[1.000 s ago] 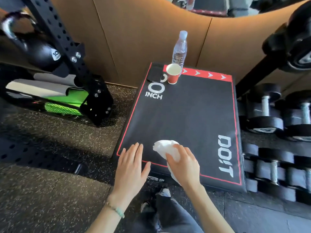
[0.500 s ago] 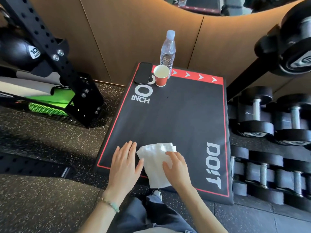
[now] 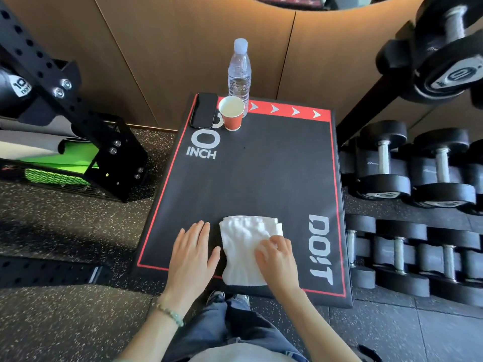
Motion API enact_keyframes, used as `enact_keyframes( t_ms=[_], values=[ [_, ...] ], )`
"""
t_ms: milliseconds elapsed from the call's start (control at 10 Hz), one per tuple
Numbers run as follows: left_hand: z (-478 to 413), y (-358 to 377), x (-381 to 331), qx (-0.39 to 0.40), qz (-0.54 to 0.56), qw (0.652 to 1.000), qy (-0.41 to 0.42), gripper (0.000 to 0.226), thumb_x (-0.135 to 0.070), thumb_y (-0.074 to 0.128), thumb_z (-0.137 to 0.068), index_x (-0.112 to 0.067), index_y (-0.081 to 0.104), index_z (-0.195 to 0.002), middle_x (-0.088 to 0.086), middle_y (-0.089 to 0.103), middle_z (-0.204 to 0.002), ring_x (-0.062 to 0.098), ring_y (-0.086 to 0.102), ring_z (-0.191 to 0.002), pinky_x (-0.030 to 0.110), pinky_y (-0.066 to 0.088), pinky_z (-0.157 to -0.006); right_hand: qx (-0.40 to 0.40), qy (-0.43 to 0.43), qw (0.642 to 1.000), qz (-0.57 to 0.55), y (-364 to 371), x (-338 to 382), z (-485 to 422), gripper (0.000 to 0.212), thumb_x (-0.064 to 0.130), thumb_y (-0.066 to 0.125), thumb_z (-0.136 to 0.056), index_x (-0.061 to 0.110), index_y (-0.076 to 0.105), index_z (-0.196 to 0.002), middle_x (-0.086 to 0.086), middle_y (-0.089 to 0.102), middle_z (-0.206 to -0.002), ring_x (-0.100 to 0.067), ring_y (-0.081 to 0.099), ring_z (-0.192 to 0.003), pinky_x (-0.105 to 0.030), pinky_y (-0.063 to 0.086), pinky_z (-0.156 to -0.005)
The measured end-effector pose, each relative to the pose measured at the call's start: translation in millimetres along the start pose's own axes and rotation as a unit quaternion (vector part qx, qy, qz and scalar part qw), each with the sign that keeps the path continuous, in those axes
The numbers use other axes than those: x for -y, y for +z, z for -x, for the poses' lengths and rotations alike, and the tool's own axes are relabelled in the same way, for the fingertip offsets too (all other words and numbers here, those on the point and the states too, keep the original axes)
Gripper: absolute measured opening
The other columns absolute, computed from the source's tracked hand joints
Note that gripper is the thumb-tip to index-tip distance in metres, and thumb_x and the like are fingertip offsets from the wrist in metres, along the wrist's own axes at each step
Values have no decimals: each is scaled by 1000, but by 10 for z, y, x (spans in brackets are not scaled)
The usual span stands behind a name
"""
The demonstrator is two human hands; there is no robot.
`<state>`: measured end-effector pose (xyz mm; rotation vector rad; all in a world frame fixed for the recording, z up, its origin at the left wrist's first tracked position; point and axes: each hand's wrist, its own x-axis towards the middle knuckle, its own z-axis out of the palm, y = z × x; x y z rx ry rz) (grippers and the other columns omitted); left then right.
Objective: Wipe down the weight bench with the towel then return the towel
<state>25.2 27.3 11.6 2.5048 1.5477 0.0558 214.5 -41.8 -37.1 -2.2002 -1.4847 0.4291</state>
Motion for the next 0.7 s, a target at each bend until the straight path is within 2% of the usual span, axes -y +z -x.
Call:
enact_keyframes(
  t_ms=[100,200,300,400,500,600,700],
  values=[
    [-6,-17,-2,0,-3,1000,5,59,-41,36,-90,0,57,-127,14,59,-129,28,55,-121,48,40,-105,-18,-21,997,69,-104,98,8,22,21,75,-66,13,69,-85,-10,64,-100,-33,59,-83,-37,51,-67],
    [-1,-14,31,-14,-3,1000,11,59,-41,36,-90,0,56,-128,14,58,-130,28,53,-122,47,39,-106,54,-101,981,156,-66,202,35,54,50,51,-83,23,55,-130,-14,47,-139,-36,43,-127,-53,31,-103],
    [46,-7,64,-15,-1,1000,9,60,-42,36,-90,0,55,-129,14,57,-131,27,52,-123,45,35,-108,130,-134,965,184,90,187,108,62,59,42,-88,28,42,-142,-13,36,-149,-35,34,-137,-60,18,-108],
    [105,24,68,-27,0,1000,10,59,-41,37,-90,0,56,-128,15,58,-129,28,54,-121,44,32,-107,160,-91,965,185,182,239,116,60,58,40,-88,30,43,-142,-12,42,-146,-33,39,-134,-65,22,-104],
    [181,55,63,-29,6,1000,9,58,-40,38,-89,1,57,-127,15,59,-128,29,55,-120,47,38,-105,176,-37,967,179,264,368,112,60,53,37,-88,28,39,-143,-14,43,-144,-35,37,-135,-68,21,-99],
    [237,122,67,-41,6,999,16,58,-40,38,-88,1,58,-125,16,60,-126,29,56,-119,49,42,-103,185,-16,969,166,296,427,81,62,54,28,-89,29,30,-146,-14,34,-150,-36,27,-140,-68,14,-101],
    [253,130,47,-40,7,999,18,59,-39,37,-89,1,58,-125,16,60,-127,30,57,-119,48,41,-104,180,-19,974,138,148,394,49,74,62,2,-83,34,6,-151,-8,3,-159,-30,-3,-146,-60,-3,-111]
  ],
)
